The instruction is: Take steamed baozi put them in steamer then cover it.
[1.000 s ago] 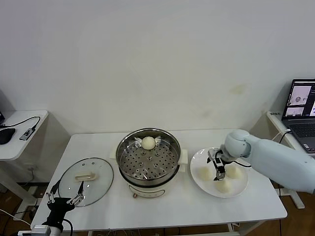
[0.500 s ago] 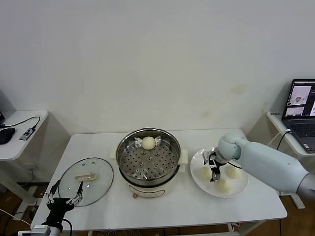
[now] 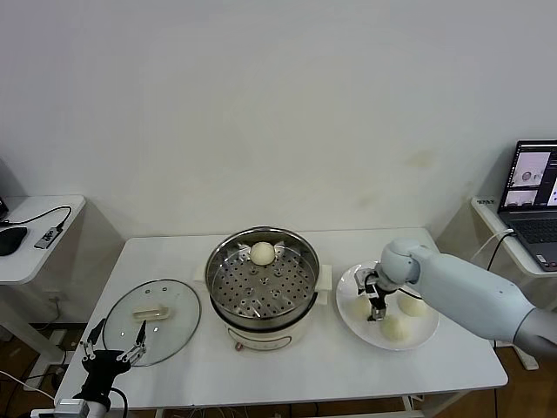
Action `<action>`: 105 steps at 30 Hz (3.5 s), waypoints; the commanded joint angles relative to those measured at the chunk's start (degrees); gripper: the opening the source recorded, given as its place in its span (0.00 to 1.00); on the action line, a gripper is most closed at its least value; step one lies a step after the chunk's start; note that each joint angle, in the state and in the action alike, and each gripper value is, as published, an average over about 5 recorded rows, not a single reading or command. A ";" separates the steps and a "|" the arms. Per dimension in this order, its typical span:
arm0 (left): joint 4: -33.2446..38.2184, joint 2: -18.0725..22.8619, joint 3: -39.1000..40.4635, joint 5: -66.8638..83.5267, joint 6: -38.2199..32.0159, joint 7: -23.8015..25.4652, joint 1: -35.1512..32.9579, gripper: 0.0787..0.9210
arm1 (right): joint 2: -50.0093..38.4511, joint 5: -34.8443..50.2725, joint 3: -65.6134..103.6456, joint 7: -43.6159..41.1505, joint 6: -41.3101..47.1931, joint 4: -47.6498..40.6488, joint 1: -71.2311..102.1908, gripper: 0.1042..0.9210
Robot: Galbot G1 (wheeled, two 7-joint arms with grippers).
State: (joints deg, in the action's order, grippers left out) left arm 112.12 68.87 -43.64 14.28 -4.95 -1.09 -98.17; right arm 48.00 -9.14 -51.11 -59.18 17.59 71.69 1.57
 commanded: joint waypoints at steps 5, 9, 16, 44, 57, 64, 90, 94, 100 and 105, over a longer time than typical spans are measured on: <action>0.16 -0.06 -0.10 0.01 -0.04 0.00 -0.05 0.88 | -1.35 0.26 0.32 -2.40 -1.20 1.75 -1.81 0.63; 0.20 -0.18 -0.18 0.08 -0.03 0.00 -0.11 0.88 | -3.87 2.83 -1.49 -2.88 -0.61 4.57 -7.18 0.61; 0.54 -0.21 0.12 0.12 0.20 0.02 0.11 0.88 | -7.97 11.11 -8.86 -3.62 1.18 9.09 -21.39 0.61; 0.99 -1.10 0.39 0.77 0.38 -0.13 1.29 0.88 | 28.02 47.20 -22.55 13.15 23.81 6.51 -37.51 0.63; 0.94 -0.61 0.36 0.71 0.29 -0.22 1.52 0.88 | 34.53 45.02 -22.88 15.80 24.08 0.04 -30.69 0.63; 0.89 -0.53 0.35 0.73 0.23 -0.22 1.59 0.88 | 36.30 42.53 -22.59 16.08 24.05 -2.75 -27.50 0.63; 0.81 -0.87 0.13 0.97 0.21 -0.29 2.10 0.88 | 24.42 38.25 -22.52 4.58 21.59 5.21 -39.63 0.88; 0.78 -1.01 0.24 1.03 0.27 -0.28 2.25 0.88 | 16.78 37.21 -23.84 -0.19 18.25 11.03 -44.77 0.88; 0.79 -1.37 0.06 1.17 0.28 -0.26 2.24 0.88 | 2.73 31.51 -25.00 -6.09 11.55 20.63 -47.06 0.88; 0.98 -1.64 0.05 1.10 0.37 -0.26 2.00 0.88 | -8.21 25.12 -24.47 -8.06 7.81 25.15 -44.95 0.88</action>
State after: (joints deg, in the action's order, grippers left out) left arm 113.09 67.21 -43.61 15.40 -4.61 -1.37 -96.17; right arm 59.56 24.11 -75.00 -60.25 32.59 85.54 -40.22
